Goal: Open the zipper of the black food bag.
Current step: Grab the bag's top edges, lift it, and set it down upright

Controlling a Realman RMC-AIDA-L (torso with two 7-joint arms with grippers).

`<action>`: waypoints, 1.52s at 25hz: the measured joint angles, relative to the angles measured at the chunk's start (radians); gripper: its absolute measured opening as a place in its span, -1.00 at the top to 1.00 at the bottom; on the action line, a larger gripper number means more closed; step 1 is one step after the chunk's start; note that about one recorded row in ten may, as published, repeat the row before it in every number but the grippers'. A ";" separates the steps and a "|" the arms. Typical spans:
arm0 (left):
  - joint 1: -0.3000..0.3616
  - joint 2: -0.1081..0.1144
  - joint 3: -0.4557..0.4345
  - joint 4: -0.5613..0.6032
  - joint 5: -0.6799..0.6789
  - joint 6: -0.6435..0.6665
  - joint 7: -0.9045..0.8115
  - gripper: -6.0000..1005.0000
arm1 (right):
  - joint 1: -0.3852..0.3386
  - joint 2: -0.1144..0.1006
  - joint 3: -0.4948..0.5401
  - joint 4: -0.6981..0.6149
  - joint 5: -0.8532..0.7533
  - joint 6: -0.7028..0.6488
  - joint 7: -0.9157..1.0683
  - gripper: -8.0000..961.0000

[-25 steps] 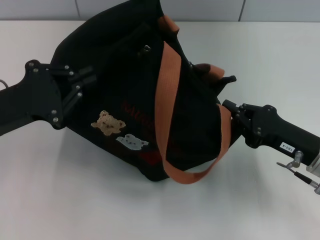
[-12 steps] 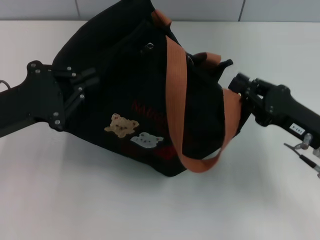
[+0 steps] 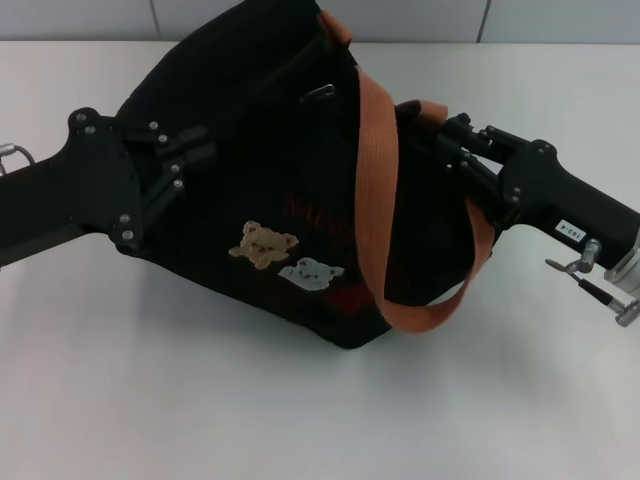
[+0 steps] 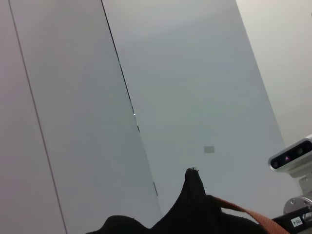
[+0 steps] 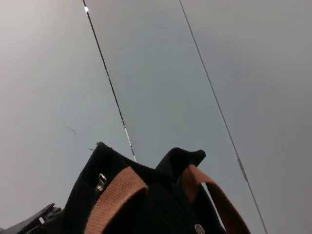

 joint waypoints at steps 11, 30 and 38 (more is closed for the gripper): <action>-0.032 0.001 0.004 0.000 0.009 0.018 -0.001 0.85 | 0.067 -0.007 -0.175 -0.163 -0.008 0.006 0.046 0.38; -0.044 0.001 0.029 0.002 0.022 0.039 -0.001 0.85 | 0.117 -0.017 -0.417 -0.457 -0.008 -0.017 0.248 0.10; -0.052 0.000 0.066 0.002 0.022 0.039 0.000 0.85 | 0.173 -0.048 -0.496 -0.465 -0.008 0.021 0.356 0.11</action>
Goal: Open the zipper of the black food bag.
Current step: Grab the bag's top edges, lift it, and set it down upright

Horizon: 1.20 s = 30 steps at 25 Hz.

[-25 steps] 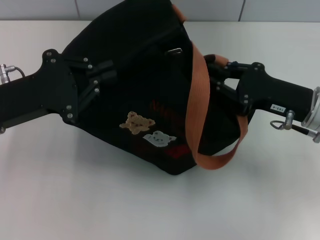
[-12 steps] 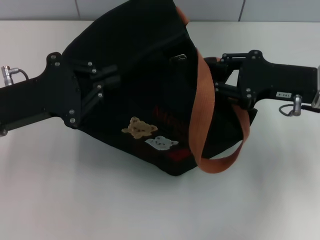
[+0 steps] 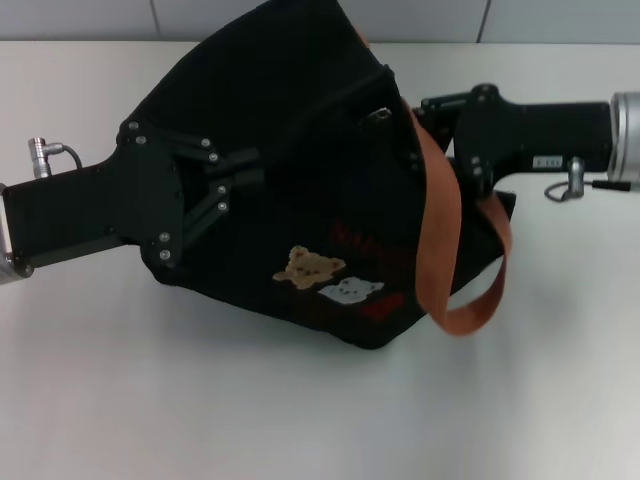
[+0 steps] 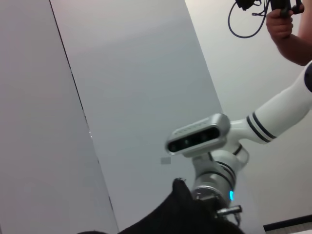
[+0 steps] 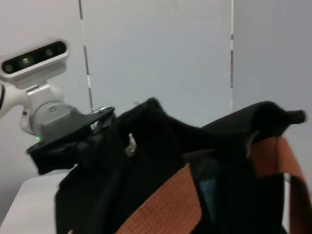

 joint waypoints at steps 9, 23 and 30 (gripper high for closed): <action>-0.001 0.000 0.001 -0.001 -0.002 -0.003 0.002 0.85 | 0.047 -0.002 -0.033 -0.001 -0.094 0.028 0.074 0.14; -0.013 -0.002 -0.001 -0.004 -0.005 -0.012 0.002 0.85 | 0.016 0.004 -0.042 0.001 -0.094 -0.052 0.067 0.77; -0.015 -0.002 -0.006 -0.010 -0.008 -0.013 0.002 0.85 | -0.052 0.005 -0.038 -0.006 -0.024 -0.083 0.073 0.97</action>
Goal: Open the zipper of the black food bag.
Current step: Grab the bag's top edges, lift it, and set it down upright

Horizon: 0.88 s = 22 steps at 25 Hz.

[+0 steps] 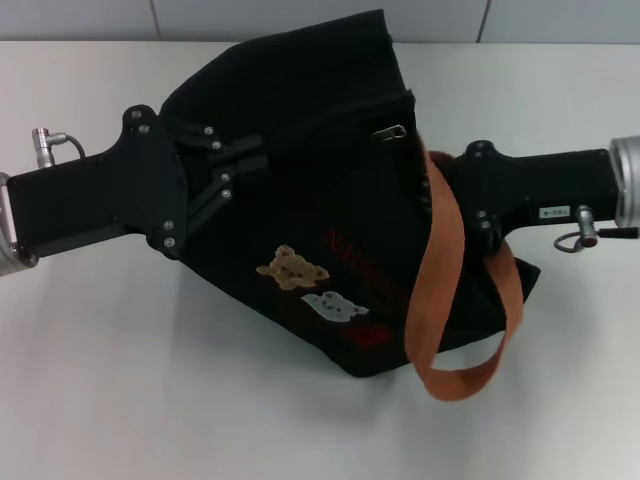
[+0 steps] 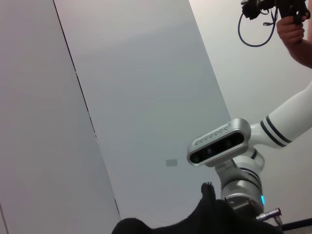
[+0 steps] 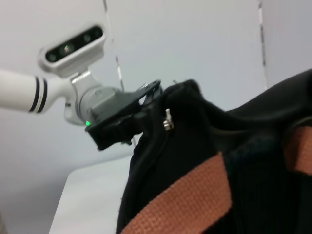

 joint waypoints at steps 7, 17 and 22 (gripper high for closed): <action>0.001 0.000 -0.001 -0.002 -0.001 -0.003 0.000 0.85 | -0.072 -0.005 0.005 0.000 0.060 -0.002 -0.007 0.99; -0.005 0.000 -0.001 -0.006 -0.002 -0.024 0.003 0.85 | -0.142 -0.004 0.012 0.007 0.063 -0.005 -0.022 0.99; -0.007 0.000 -0.001 -0.010 -0.002 -0.026 0.003 0.85 | -0.155 -0.004 0.020 0.007 0.063 -0.015 -0.032 0.99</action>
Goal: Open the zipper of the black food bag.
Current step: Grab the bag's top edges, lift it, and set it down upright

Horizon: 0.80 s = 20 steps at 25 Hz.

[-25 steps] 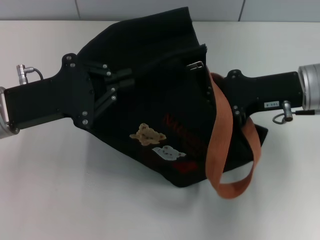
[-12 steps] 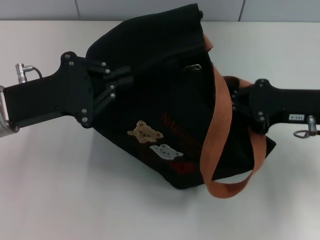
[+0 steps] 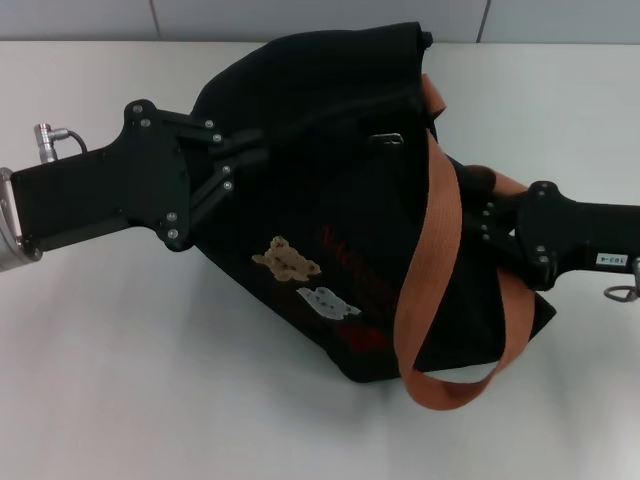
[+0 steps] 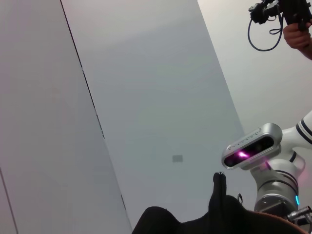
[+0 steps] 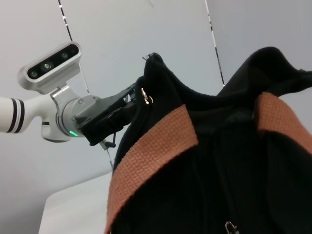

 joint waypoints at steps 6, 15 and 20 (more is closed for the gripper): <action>0.006 0.000 -0.015 -0.011 -0.001 -0.008 0.009 0.85 | -0.035 -0.010 0.029 0.000 0.000 -0.008 -0.001 0.99; 0.013 0.004 -0.047 -0.021 -0.001 -0.013 0.012 0.85 | -0.062 -0.026 0.030 0.000 -0.005 -0.010 0.001 0.99; 0.017 0.005 -0.052 -0.022 0.001 -0.012 0.012 0.85 | -0.073 -0.031 0.050 0.001 -0.002 -0.018 0.002 0.97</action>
